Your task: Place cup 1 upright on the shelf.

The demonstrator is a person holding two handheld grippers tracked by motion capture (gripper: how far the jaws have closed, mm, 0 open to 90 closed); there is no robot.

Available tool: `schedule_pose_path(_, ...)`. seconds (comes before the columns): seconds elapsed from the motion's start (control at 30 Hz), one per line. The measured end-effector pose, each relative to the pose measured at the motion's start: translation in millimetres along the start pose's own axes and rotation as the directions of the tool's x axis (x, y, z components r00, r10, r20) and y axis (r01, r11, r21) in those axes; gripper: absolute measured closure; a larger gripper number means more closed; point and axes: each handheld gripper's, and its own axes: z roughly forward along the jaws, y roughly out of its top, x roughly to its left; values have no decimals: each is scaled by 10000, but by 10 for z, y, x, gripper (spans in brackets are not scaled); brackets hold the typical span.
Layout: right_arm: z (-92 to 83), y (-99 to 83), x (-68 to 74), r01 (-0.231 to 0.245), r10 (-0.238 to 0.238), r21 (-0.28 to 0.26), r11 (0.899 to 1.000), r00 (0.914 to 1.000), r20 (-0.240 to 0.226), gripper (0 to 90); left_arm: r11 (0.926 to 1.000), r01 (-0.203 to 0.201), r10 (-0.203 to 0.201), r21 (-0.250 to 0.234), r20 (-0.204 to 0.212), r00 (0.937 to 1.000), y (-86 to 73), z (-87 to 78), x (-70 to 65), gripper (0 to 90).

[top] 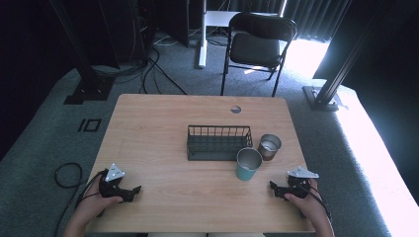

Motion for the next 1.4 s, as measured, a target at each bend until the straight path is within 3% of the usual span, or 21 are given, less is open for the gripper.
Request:
schedule_pose_path(0.3, 1, 2, -2, 1, -1, 12, 10000, 10000, -8, 112, 10000, -20, 20, -2, 17, 10000, 2, 0, -5, 26)
schedule_pose_path(0.57, 6, 7, -5, 30, -30, 13, 10000, 10000, -42, 112, 9986, -527, 530, -74, 395, 9978, 35, 27, -84, 27)
schedule_pose_path(0.6, 6, 7, -5, 29, -29, 11, 10000, 10000, -44, 112, 9972, -737, 744, -142, 527, 9958, 57, 44, -137, 26)
schedule_pose_path(1.0, 6, 7, -6, 31, -31, 4, 10000, 10000, -46, 112, 9933, -1120, 1141, -268, 1012, 9883, 167, 133, -299, 27)
schedule_pose_path(1.33, 6, 7, -1, 75, -75, 4, 10000, 9999, -102, 112, 9869, -1525, 1583, -527, 1323, 9785, 286, 174, -441, 27)
schedule_pose_path(1.4, 6, 7, -1, 85, -85, 4, 10000, 9999, -109, 112, 9839, -1676, 1749, -613, 1436, 9741, 328, 180, -479, 27)
